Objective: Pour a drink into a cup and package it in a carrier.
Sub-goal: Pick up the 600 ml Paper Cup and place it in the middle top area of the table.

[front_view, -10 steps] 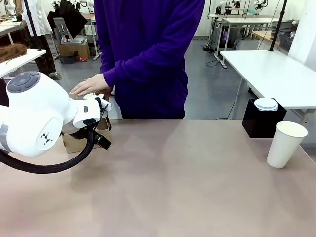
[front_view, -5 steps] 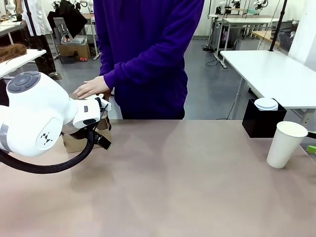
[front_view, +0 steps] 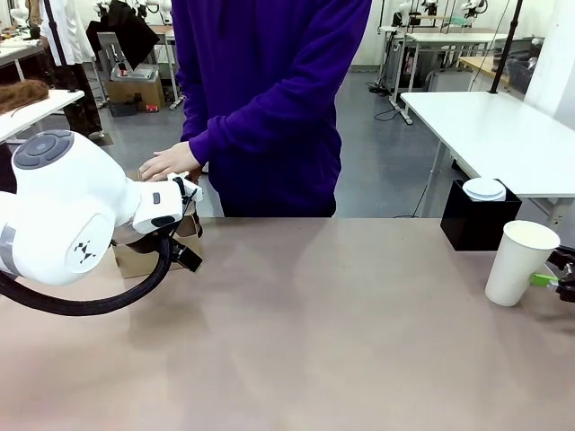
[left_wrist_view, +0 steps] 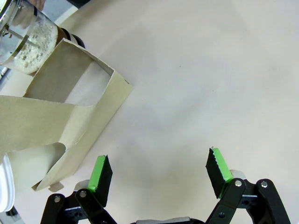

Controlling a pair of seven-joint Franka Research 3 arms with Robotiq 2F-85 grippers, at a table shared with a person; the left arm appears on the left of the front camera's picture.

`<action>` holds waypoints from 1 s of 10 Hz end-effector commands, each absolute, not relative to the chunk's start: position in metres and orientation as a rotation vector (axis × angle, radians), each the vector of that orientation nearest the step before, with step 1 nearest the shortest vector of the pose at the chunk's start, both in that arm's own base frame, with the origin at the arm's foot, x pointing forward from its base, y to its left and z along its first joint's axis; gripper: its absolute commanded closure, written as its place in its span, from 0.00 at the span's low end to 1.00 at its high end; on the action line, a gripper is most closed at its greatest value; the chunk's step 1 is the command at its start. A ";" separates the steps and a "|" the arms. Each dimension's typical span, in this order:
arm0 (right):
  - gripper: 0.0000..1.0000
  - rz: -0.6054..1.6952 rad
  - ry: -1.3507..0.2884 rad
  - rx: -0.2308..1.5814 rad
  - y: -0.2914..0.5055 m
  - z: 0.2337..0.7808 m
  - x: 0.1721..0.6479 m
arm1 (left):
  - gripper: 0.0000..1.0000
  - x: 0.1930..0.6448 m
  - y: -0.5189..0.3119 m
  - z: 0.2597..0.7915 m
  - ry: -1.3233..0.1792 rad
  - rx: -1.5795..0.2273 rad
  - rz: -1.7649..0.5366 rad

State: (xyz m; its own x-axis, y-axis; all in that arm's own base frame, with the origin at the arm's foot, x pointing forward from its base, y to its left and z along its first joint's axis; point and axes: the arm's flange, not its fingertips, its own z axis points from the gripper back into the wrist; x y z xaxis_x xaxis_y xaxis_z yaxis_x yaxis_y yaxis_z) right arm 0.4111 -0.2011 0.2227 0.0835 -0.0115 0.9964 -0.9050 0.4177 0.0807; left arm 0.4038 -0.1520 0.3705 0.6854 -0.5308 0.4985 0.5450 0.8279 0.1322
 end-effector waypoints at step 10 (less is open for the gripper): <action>0.00 0.800 -1.326 0.989 -0.143 0.213 0.429 | 0.00 0.404 -0.151 0.371 -0.550 -0.029 -0.601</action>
